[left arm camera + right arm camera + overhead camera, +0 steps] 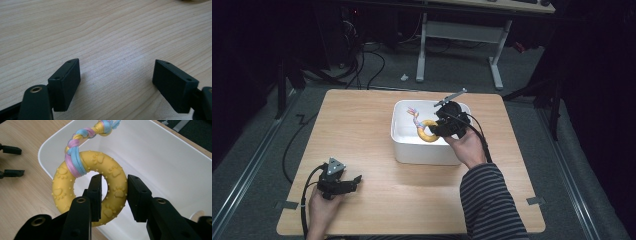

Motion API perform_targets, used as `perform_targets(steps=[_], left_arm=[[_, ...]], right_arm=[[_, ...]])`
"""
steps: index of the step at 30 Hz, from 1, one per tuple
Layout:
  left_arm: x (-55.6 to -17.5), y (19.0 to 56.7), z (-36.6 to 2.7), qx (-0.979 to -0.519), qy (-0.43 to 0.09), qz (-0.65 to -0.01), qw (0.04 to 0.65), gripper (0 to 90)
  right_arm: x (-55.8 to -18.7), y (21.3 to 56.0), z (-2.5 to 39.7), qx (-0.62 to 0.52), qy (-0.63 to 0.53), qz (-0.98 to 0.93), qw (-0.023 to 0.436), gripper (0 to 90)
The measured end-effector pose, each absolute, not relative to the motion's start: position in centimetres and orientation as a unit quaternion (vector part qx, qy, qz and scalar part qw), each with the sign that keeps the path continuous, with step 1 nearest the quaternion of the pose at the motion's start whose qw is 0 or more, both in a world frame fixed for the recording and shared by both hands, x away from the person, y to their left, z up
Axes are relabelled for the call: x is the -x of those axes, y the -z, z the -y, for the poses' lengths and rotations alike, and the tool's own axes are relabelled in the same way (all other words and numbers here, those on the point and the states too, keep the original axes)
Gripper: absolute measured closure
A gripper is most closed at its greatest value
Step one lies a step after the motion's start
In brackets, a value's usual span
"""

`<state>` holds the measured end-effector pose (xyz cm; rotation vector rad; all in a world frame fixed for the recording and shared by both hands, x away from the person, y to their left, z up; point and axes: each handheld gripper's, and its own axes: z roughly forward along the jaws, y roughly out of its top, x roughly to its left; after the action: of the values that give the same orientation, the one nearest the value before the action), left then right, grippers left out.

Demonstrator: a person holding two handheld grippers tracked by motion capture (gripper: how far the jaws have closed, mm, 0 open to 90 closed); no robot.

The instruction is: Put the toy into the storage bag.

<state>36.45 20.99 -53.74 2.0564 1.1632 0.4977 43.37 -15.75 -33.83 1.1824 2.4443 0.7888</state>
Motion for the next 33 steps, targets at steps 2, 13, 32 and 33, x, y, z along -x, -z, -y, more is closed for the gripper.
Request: perform_targets(steps=[2, 13, 32, 33], left_arm=[[-36.4, 53.7, -21.0, -0.796, -0.192, -0.45, 0.356, 22.7], [-36.5, 53.7, -21.0, -0.796, -0.192, -0.451, 0.357, 22.7], [-36.5, 53.7, -21.0, -0.796, -0.192, -0.451, 0.357, 22.7], [-36.5, 53.7, -21.0, -0.795, -0.192, -0.451, 0.357, 22.7]], right_arm=[[-43.8, 34.0, 16.0, -0.422, -0.27, -0.85, 0.163, 66.5], [-45.3, 34.9, 17.1, -0.455, -0.247, -0.839, 0.167, 66.4], [-46.0, 37.3, 17.1, -0.466, -0.204, -0.846, 0.163, 66.3], [-46.0, 37.3, 17.1, -0.467, -0.205, -0.845, 0.162, 66.3]])
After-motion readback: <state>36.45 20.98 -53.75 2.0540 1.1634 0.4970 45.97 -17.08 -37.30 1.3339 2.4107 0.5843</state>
